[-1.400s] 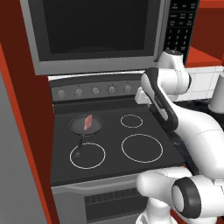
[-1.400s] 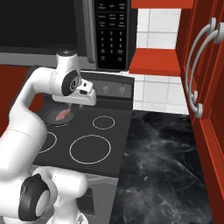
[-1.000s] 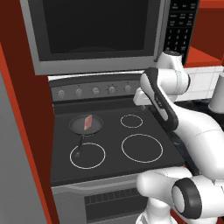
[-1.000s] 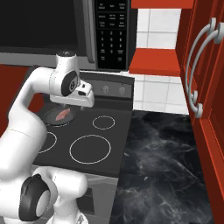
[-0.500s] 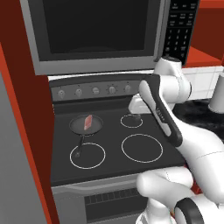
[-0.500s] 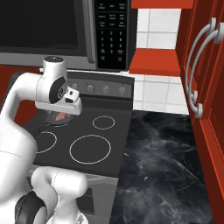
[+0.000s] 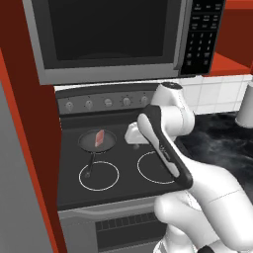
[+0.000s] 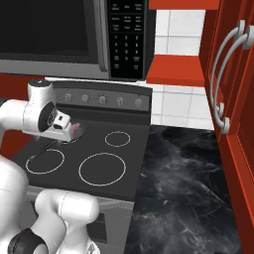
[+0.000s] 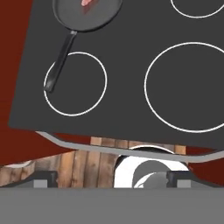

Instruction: Pick up the pan with the steak in it and place it on the dining table. Then place the steak on the plate.

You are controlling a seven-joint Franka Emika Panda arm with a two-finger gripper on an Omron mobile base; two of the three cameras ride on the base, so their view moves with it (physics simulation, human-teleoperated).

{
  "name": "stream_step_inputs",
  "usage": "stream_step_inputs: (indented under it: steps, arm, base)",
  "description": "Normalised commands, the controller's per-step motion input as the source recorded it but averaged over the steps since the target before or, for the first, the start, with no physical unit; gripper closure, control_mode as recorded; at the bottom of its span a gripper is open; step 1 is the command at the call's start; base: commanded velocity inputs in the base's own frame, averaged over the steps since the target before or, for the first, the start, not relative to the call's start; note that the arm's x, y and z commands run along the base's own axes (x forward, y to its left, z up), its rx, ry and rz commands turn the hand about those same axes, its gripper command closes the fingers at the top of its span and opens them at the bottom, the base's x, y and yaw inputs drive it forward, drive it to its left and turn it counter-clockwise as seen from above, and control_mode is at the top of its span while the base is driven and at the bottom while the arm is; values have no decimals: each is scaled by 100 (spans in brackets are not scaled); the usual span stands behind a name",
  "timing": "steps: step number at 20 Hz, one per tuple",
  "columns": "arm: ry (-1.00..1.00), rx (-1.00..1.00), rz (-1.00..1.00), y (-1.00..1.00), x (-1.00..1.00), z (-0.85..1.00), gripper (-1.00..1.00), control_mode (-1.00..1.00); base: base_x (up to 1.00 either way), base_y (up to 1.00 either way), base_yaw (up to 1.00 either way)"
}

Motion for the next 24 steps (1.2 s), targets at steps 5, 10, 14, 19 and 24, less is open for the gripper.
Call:
stream_step_inputs:
  steps: [5, 10, 14, 19, 24]
  arm:
    - [0, 0, -1, 72, 0, -37, -100, -100]
    - [0, 0, -3, 71, 9, -34, -100, -100]
    - [-1, -2, -8, 73, 34, -28, -100, -100]
    - [0, -3, -12, 64, 61, -31, -100, -100]
    - [5, -3, -11, 46, 67, -27, -100, -100]
  base:
    - [0, 0, 0]
    - [0, 0, 0]
    - [0, 0, 0]
    - [0, 0, 0]
    - [0, 0, 0]
